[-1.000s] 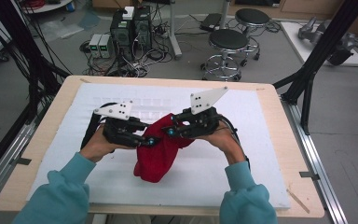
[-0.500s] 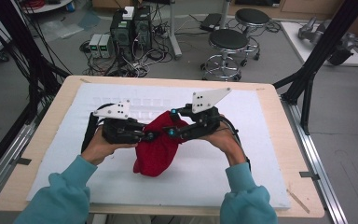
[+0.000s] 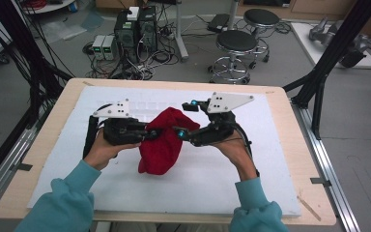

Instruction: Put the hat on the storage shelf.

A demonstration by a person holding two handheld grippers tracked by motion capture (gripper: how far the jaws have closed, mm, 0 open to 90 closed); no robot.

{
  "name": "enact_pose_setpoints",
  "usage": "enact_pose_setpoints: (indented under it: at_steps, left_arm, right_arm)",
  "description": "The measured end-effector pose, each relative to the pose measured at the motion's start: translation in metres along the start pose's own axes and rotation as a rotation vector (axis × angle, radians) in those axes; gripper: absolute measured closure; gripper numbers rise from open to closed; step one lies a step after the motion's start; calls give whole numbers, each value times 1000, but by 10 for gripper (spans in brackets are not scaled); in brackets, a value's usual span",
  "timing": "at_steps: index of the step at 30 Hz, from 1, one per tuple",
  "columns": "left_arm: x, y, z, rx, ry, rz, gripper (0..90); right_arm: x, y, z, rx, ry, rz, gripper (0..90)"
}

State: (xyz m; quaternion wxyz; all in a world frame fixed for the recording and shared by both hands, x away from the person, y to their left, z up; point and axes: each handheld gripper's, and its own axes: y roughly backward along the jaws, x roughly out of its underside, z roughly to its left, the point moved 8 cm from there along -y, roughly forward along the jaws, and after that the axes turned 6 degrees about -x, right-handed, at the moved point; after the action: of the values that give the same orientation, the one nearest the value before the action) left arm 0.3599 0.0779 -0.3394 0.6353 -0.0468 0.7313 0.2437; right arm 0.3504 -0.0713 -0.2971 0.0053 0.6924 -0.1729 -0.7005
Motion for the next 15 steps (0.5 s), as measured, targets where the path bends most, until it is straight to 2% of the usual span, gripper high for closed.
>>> enact_pose_setpoints:
  at_steps: [1, 2, 5, 11, 15]
  left_arm:
    - [0, 0, 0, 0, 0, 0, 856]
    - [-1, 1, 4, -27, 8, -8, 855]
    - [-1, 1, 7, -51, 18, -11, 855]
    - [-2, 0, 14, -98, 39, -25, 855]
    - [-4, -1, 17, -130, 51, -30, 855]
  right_arm:
    - [0, 0, 0, 0, 0, 0, 229]
    - [1, 2, 4, 18, -14, -26, 228]
    - [3, 3, 10, 33, -18, -45, 225]
    - [6, -1, 21, 51, -30, -32, 217]
    - [11, -7, 33, 45, -32, -38, 219]
